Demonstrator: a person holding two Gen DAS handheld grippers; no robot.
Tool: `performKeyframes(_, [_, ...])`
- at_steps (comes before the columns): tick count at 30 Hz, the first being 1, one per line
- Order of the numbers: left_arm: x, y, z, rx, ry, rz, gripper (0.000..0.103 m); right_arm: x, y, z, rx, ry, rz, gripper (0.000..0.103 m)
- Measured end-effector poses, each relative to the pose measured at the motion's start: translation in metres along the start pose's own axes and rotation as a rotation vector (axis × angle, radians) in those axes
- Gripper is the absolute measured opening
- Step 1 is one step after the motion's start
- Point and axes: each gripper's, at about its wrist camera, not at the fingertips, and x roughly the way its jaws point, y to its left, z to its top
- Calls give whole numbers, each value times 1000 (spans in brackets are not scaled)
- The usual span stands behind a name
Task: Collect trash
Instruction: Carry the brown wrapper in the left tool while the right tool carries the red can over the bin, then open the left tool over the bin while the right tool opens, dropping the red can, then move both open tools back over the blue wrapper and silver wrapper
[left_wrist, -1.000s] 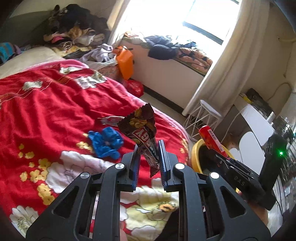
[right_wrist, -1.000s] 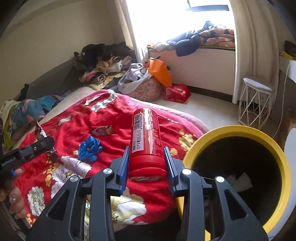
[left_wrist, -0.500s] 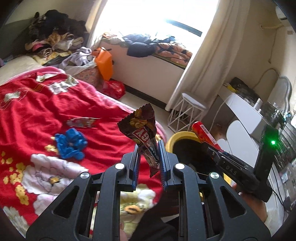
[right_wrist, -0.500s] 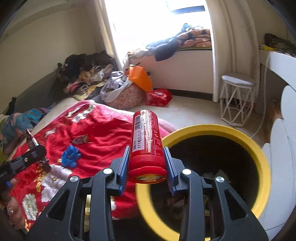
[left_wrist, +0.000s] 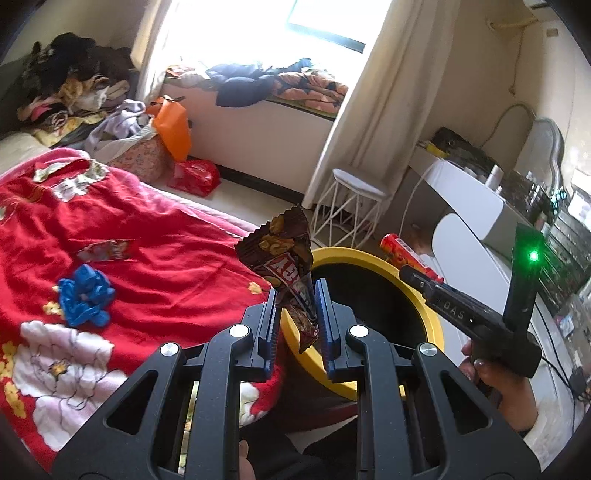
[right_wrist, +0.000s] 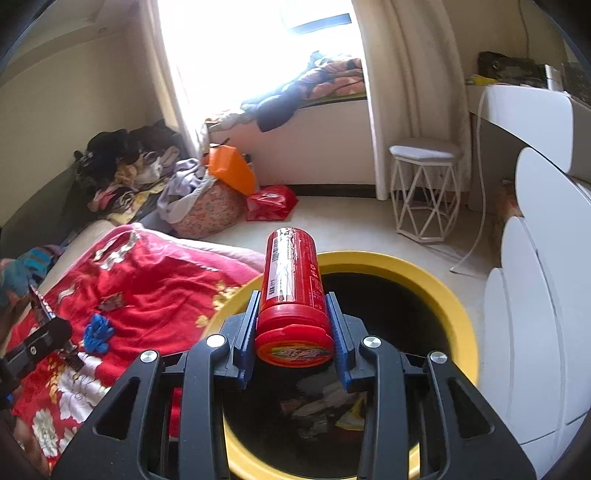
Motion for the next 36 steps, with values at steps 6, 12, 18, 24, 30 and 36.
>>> performKeyframes(6, [16,-15,-3,32,25,-22,14,2,-22,0,37,7,-34,32])
performKeyframes(12, [37,-30,-6,63,65,-56,14,5,-39,-3,75,24,-56,32])
performKeyframes(18, [61,-44,-11,100,116,-106,14,9,-55,-5,116,38,-63,31])
performKeyframes(24, [79,-50,-9,107,147,-137,66,15,-71,-9,185,74,-36,47])
performKeyframes(30, [73,-42,-7,89,123,-113,92,7,-75,-5,225,29,-31,62])
performKeyframes(36, [60,-26,-4,62,95,-68,92,1,-57,-1,167,0,-1,64])
